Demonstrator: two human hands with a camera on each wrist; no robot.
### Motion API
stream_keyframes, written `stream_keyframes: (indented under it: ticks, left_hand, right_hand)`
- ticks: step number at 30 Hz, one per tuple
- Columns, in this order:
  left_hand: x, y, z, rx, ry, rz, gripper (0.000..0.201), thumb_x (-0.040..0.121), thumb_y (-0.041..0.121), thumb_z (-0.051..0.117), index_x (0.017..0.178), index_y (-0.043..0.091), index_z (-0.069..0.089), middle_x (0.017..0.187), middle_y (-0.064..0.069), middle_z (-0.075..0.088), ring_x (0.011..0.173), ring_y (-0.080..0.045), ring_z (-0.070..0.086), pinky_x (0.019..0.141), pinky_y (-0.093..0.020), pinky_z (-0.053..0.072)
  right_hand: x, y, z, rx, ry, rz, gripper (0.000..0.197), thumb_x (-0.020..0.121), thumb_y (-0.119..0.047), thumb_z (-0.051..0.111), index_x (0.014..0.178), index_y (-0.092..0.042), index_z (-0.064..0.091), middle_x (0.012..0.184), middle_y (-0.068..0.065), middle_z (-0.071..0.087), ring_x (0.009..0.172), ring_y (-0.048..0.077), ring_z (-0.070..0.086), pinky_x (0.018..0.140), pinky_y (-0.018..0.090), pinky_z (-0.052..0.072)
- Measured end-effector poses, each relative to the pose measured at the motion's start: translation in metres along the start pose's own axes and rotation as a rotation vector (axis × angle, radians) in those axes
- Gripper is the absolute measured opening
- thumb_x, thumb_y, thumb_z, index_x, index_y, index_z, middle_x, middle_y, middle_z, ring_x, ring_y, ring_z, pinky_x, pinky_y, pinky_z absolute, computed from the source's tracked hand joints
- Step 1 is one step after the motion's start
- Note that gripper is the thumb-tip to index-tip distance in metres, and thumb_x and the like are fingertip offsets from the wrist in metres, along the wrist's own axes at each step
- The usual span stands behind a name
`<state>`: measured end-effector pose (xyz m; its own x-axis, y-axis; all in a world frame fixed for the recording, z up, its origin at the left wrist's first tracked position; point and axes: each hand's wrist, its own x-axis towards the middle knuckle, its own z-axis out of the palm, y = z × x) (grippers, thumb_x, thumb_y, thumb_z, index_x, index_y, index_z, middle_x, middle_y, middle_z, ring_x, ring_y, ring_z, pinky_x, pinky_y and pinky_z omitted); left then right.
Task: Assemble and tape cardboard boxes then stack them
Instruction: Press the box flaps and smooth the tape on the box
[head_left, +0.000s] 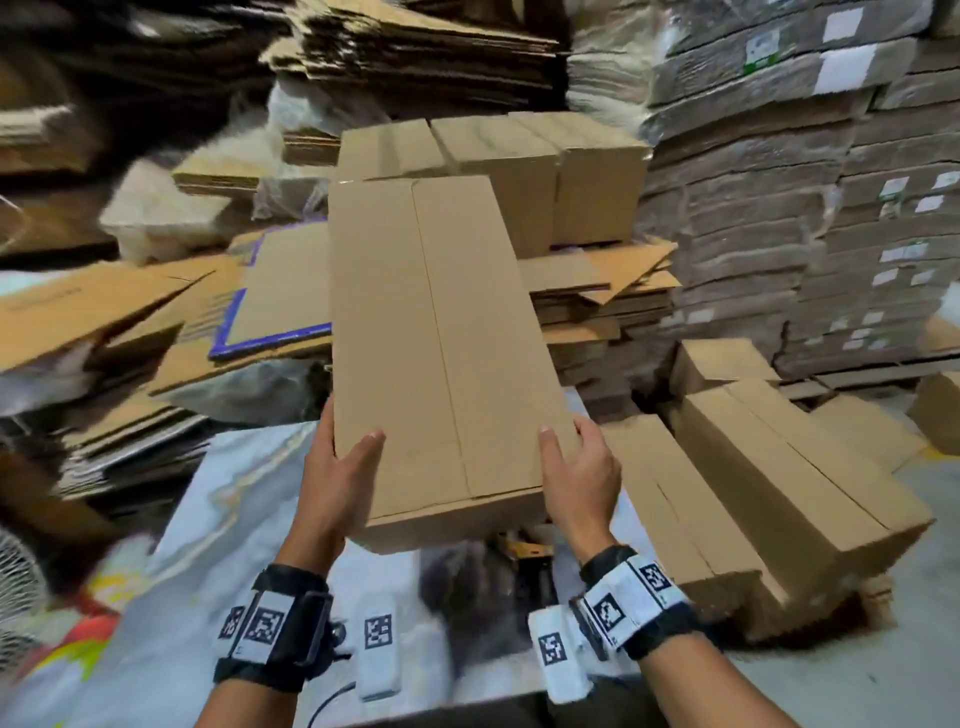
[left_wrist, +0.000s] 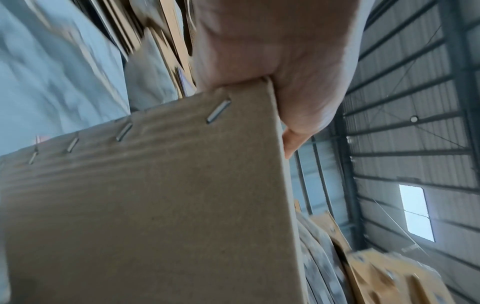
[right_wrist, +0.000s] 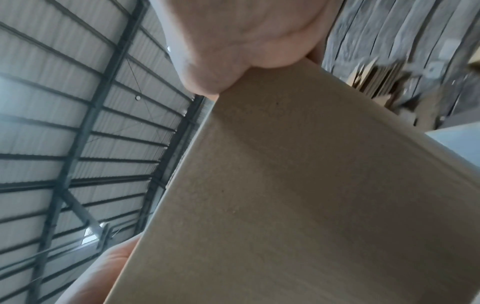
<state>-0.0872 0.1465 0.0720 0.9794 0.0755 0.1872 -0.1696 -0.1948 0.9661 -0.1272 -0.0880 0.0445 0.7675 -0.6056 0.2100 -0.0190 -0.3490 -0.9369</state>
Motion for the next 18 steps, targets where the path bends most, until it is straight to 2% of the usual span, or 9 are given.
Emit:
stream_keyframes:
  ticks: [2,5,8,11,14,16,18]
  left_hand:
    - [0.009,-0.014,-0.043,0.032,0.065,-0.028,0.050,0.098,0.014,0.058,0.142,0.036,0.048,0.123,0.014,0.064,0.109,-0.003,0.062,0.082,-0.023,0.048]
    - [0.013,-0.043,-0.096,0.058,0.150,-0.085,0.050,0.098,0.015,0.059,0.144,0.032,0.047,0.125,0.008,0.064,0.112,-0.008,0.062,0.082,-0.023,0.047]
    - [0.010,-0.081,-0.134,0.067,0.213,-0.130,0.053,0.097,0.017,0.061,0.146,0.028,0.046,0.129,0.005,0.064,0.115,-0.012,0.062,0.087,-0.024,0.047]
    - [0.001,-0.113,-0.159,0.025,0.255,-0.161,0.054,0.100,0.012,0.058,0.148,0.027,0.040,0.133,0.006,0.060,0.115,-0.005,0.060,0.087,-0.019,0.046]
    - [-0.010,-0.136,-0.172,-0.022,0.304,-0.201,0.056,0.100,0.011,0.059,0.148,0.029,0.037,0.135,0.010,0.058,0.119,0.002,0.057,0.101,-0.027,0.048]
    - [-0.016,-0.148,-0.175,-0.038,0.331,-0.248,0.064,0.094,0.026,0.064,0.150,0.032,0.034,0.139,0.008,0.056,0.126,-0.007,0.056,0.109,-0.038,0.045]
    - [-0.021,-0.157,-0.175,-0.054,0.341,-0.271,0.072,0.085,0.041,0.064,0.150,0.036,0.033,0.143,0.005,0.054,0.131,-0.014,0.054,0.112,-0.045,0.043]
  right_hand:
    - [-0.013,-0.011,0.043,-0.017,-0.084,-0.009,0.022,0.096,-0.027,0.064,0.114,-0.015,0.068,0.105,0.006,0.074,0.096,0.030,0.065,0.072,0.028,0.037]
    - [-0.033,-0.017,0.097,-0.075,-0.199,-0.029,0.025,0.097,-0.030,0.061,0.117,-0.016,0.066,0.107,0.007,0.073,0.097,0.032,0.064,0.072,0.030,0.039]
    - [-0.050,-0.015,0.139,-0.115,-0.278,-0.056,0.029,0.097,-0.030,0.061,0.120,-0.014,0.064,0.109,0.011,0.073,0.099,0.037,0.065,0.080,0.038,0.048]
    - [-0.064,-0.012,0.171,-0.120,-0.336,-0.080,0.030,0.096,-0.029,0.062,0.122,-0.013,0.063,0.108,0.010,0.073,0.098,0.036,0.065,0.081,0.038,0.049]
    - [-0.074,-0.009,0.192,-0.115,-0.375,-0.072,0.032,0.096,-0.028,0.063,0.124,-0.014,0.062,0.109,0.007,0.073,0.097,0.032,0.065,0.078,0.034,0.046]
    - [-0.080,-0.005,0.202,-0.113,-0.389,-0.055,0.032,0.095,-0.027,0.064,0.125,-0.015,0.061,0.109,0.006,0.072,0.097,0.030,0.064,0.077,0.030,0.043]
    - [-0.084,-0.002,0.208,-0.120,-0.387,-0.043,0.032,0.095,-0.027,0.064,0.125,-0.017,0.060,0.109,0.005,0.072,0.096,0.029,0.064,0.077,0.030,0.042]
